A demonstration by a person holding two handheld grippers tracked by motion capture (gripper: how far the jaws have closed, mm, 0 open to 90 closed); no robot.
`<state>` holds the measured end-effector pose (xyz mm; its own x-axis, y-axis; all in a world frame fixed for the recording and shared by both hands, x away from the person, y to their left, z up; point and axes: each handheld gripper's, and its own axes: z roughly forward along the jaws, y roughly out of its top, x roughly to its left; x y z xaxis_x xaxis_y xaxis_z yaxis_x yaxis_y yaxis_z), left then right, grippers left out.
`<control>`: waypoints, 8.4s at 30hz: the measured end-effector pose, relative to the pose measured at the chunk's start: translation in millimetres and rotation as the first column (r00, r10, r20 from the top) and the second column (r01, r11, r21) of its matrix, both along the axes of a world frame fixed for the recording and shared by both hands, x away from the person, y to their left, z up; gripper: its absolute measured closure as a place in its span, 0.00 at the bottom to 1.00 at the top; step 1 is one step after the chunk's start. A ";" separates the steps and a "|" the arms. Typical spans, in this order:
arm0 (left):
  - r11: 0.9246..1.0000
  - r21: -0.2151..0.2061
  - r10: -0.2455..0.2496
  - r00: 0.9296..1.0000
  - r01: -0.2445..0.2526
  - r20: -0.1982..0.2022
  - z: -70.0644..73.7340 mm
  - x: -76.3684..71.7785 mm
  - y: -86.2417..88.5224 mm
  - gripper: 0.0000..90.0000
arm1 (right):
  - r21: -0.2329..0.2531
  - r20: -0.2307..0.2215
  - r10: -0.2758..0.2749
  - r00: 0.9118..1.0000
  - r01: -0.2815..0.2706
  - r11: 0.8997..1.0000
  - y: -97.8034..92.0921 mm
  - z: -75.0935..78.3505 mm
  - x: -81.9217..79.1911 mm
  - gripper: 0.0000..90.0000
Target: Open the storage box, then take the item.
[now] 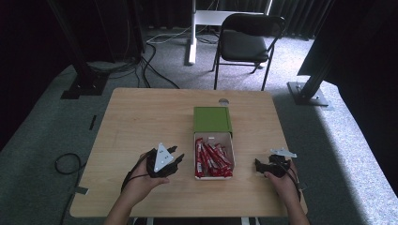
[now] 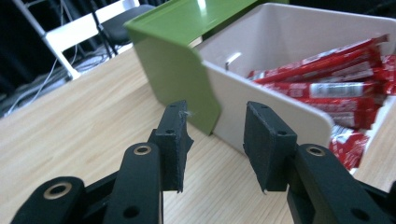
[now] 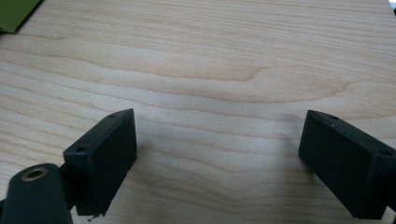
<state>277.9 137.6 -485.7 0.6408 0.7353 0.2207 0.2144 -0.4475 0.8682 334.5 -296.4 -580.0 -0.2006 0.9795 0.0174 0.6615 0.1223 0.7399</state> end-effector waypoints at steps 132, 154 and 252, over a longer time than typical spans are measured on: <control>0.849 0.062 0.510 0.783 -0.525 -0.356 -86.8 19.8 120.9 0.02 | 0.038 0.092 0.137 0.986 -0.141 0.989 34.0 77.5 -20.8 0.19; 0.849 0.062 0.510 0.783 -0.525 -0.356 -86.8 19.7 120.9 0.02 | 0.043 0.185 0.305 0.934 -0.318 0.947 79.9 128.7 -34.2 0.40; 0.848 0.063 0.511 0.783 -0.526 -0.355 -86.8 19.7 120.9 0.02 | 0.114 0.192 0.370 0.909 -0.395 0.912 125.7 154.7 -58.7 0.96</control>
<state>297.6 258.5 -572.5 0.1886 0.9818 0.0240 0.6926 -0.1503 0.7055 275.8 -170.8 -425.3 -0.5715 0.8156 0.0905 0.4547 0.2229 0.8623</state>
